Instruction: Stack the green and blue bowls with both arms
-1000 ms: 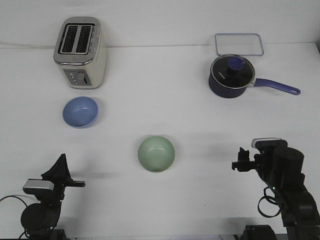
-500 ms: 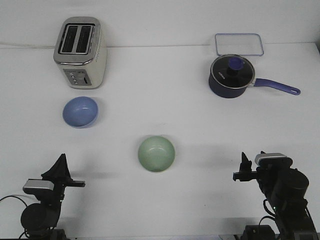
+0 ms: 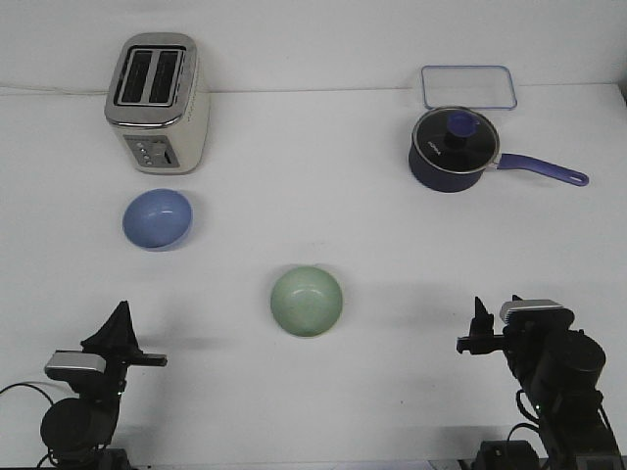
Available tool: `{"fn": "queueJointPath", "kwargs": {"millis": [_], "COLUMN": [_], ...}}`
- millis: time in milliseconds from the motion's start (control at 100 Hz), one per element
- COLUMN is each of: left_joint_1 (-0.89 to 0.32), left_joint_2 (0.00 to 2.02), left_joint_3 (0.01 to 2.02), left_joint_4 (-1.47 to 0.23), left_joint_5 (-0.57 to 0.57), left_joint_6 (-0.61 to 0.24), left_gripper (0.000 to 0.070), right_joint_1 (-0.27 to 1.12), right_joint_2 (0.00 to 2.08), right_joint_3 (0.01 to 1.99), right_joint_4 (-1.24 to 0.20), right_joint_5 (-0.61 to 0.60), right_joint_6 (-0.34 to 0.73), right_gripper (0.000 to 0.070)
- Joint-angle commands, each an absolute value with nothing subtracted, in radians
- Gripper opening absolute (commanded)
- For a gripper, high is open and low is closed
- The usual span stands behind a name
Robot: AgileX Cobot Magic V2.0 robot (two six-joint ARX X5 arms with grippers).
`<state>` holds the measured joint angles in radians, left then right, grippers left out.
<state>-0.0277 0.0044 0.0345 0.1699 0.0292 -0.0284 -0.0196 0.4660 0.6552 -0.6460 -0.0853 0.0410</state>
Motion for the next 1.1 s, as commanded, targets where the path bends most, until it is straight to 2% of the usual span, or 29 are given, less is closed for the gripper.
{"fn": "queueJointPath", "kwargs": {"millis": [0,110,280,570,730,890,1090], "left_joint_1": [-0.028,-0.028,-0.028,-0.027,-0.028,-0.028,-0.028], "left_joint_2": [0.005,0.017,0.115,0.543,0.769,0.939,1.049], "left_joint_3": [0.051,0.145,0.354,0.834,1.040,1.156,1.171], "left_joint_4": [0.161,0.059,-0.078,-0.503,-0.698,-0.815,-0.847], "left_joint_5": [0.026,-0.003,-0.042,-0.047,-0.045,-0.045,-0.045], "left_joint_6": [-0.081,-0.145,-0.144,-0.138,-0.080,-0.059,-0.034], "left_gripper": [0.0011,0.0011,0.0011,0.0011,0.0011,0.0011,0.0012], "right_joint_1": [-0.018,-0.018,-0.018,-0.018,-0.018,-0.018,-0.018], "right_joint_2": [0.466,0.466,0.466,0.466,0.466,0.466,0.466], "right_joint_3": [0.661,0.661,0.661,0.661,0.661,0.661,0.661], "right_joint_4": [-0.635,-0.635,-0.635,-0.635,-0.635,-0.635,-0.635], "right_joint_5": [-0.085,-0.085,-0.085,-0.085,-0.085,-0.085,-0.085], "right_joint_6": [0.044,0.044,0.044,0.044,0.044,0.044,0.044], "right_gripper": [0.0424,0.0424,0.0424,0.0424,0.0424,0.0424,0.0424]}}
